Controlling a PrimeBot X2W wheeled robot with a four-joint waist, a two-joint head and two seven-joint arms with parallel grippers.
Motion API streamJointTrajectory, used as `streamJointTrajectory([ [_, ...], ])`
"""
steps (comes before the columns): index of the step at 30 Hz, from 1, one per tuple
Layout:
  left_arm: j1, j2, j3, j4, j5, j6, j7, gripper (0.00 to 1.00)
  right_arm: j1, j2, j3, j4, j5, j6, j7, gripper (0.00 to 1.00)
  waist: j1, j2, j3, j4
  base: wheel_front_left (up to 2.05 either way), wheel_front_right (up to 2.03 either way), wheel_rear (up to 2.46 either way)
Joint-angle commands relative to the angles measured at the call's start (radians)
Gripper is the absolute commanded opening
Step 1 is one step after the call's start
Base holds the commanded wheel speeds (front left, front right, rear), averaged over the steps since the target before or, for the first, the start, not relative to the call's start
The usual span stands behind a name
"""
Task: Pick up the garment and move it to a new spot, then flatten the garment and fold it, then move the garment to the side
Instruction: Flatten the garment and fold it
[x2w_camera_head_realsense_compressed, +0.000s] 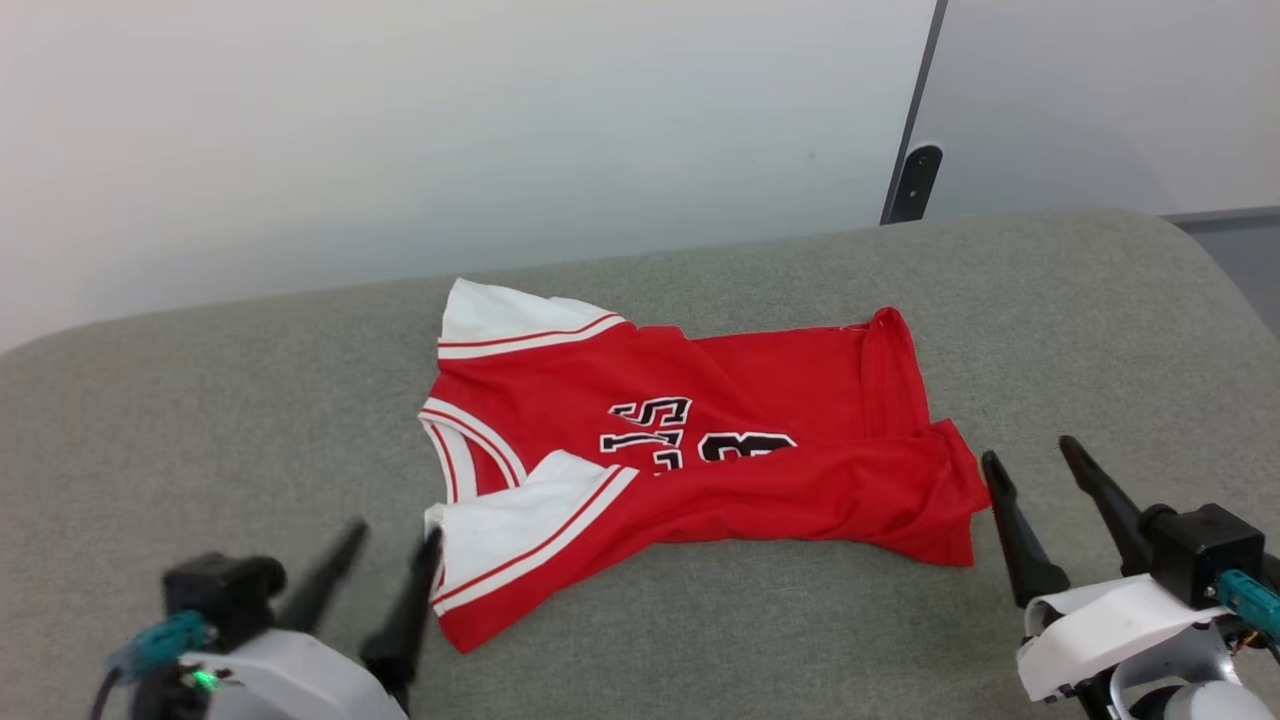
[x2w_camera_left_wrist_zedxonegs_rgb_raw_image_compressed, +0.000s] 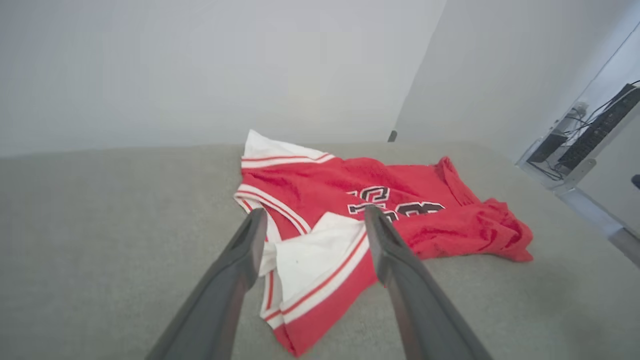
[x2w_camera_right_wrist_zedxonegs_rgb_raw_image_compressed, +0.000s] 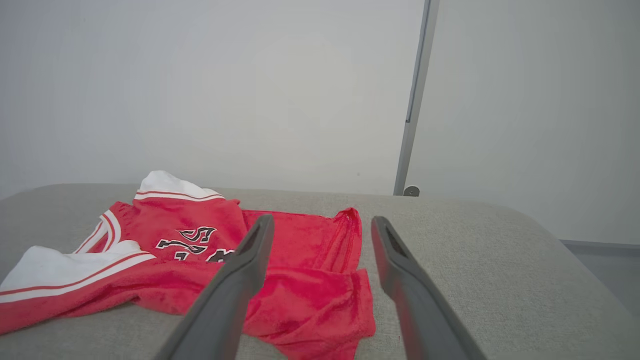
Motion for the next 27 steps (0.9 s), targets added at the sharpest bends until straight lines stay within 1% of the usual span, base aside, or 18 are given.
streamJointTrajectory([
  [1, 0.014, -0.008, -0.001, 0.011, -0.043, -0.015, 0.032, 1.0, 0.008, 0.002, -0.005, -0.009, -0.001, -0.002, 0.0, 1.0, 0.0, -0.0001, 0.008, -0.004, 0.0, 0.0, 0.0],
  [4, -0.024, 0.006, -0.007, 0.031, -0.12, -0.061, 0.137, 1.0, -0.006, -0.006, -0.01, -0.022, -0.009, -0.002, 0.016, 1.0, 0.0, -0.0001, 0.033, -0.015, 0.0, 0.0, 0.0],
  [6, -0.07, 0.036, -0.015, 0.057, -0.148, -0.09, 0.226, 1.0, -0.022, -0.009, -0.013, -0.027, -0.008, -0.002, 0.024, 1.0, 0.0, -0.0001, 0.055, -0.023, 0.0, 0.0, 0.0],
  [7, -0.094, 0.034, -0.01, 0.075, -0.187, -0.104, 0.272, 1.0, -0.032, -0.013, -0.012, -0.029, -0.008, -0.002, 0.025, 1.0, 0.0, -0.0001, 0.067, -0.026, 0.0, 0.0, 0.0],
  [9, -0.153, 0.058, -0.012, 0.12, -0.225, -0.134, 0.375, 1.0, -0.052, -0.016, -0.012, -0.029, -0.002, -0.002, 0.02, 1.0, 0.0, -0.0001, 0.09, -0.034, 0.0, 0.0, 0.0],
  [10, -0.18, 0.059, -0.008, 0.148, -0.262, -0.141, 0.431, 1.0, -0.06, -0.015, -0.007, -0.027, 0.0, -0.002, 0.021, 1.0, 0.0, -0.0001, 0.101, -0.039, 0.0, 0.0, 0.0],
  [12, -0.242, 0.068, -0.011, 0.19, -0.299, -0.151, 0.533, 1.0, -0.082, -0.016, -0.001, -0.023, 0.002, -0.002, 0.014, 1.0, 0.0, -0.0001, 0.123, -0.049, 0.0, 0.0, 0.0],
  [14, -0.288, 0.066, -0.012, 0.239, -0.35, -0.138, 0.634, 1.0, -0.099, -0.014, 0.006, -0.018, 0.002, -0.002, 0.008, 1.0, 0.0, -0.0001, 0.144, -0.059, 0.0, 0.0, 0.0],
  [15, -0.288, 0.066, -0.012, 0.239, -0.35, -0.138, 0.634, 1.0, -0.099, -0.014, 0.006, -0.018, 0.002, -0.002, 0.008, 1.0, 0.0, -0.0001, 0.144, -0.059, 0.0, 0.0, 0.0],
  [17, -0.342, 0.074, -0.024, 0.277, -0.366, -0.128, 0.719, 1.0, -0.114, -0.009, 0.011, -0.012, 0.006, -0.002, 0.0, 1.0, 0.0, -0.0001, 0.164, -0.069, 0.0, 0.0, 0.0],
  [21, -0.414, 0.064, -0.039, 0.348, -0.386, -0.115, 0.827, 1.0, -0.139, -0.003, 0.012, -0.002, 0.01, -0.002, -0.011, 1.0, 0.0, -0.0001, 0.199, -0.088, 0.0, 0.0, 0.0],
  [23, -0.438, 0.049, -0.037, 0.389, -0.413, -0.093, 0.871, 1.0, -0.148, -0.001, 0.01, 0.006, 0.012, -0.002, -0.013, 1.0, 0.0, -0.0001, 0.214, -0.095, 0.0, 0.0, 0.0],
  [25, -0.461, 0.046, -0.053, 0.418, -0.406, -0.071, 0.913, 1.0, -0.157, 0.002, 0.003, 0.011, 0.013, -0.002, -0.018, 1.0, 0.0, -0.0001, 0.228, -0.101, 0.0, 0.0, 0.0],
  [26, -0.465, 0.034, -0.054, 0.433, -0.424, -0.057, 0.934, 1.0, -0.158, 0.005, 0.001, 0.016, 0.015, -0.002, -0.017, 1.0, 0.0, -0.0001, 0.234, -0.104, 0.0, 0.0, 0.0],
  [27, -0.473, 0.03, -0.062, 0.44, -0.419, -0.052, 0.949, 1.0, -0.162, 0.008, 0.002, 0.017, 0.016, -0.002, -0.018, 1.0, 0.0, -0.0001, 0.242, -0.108, 0.0, 0.0, 0.0],
])
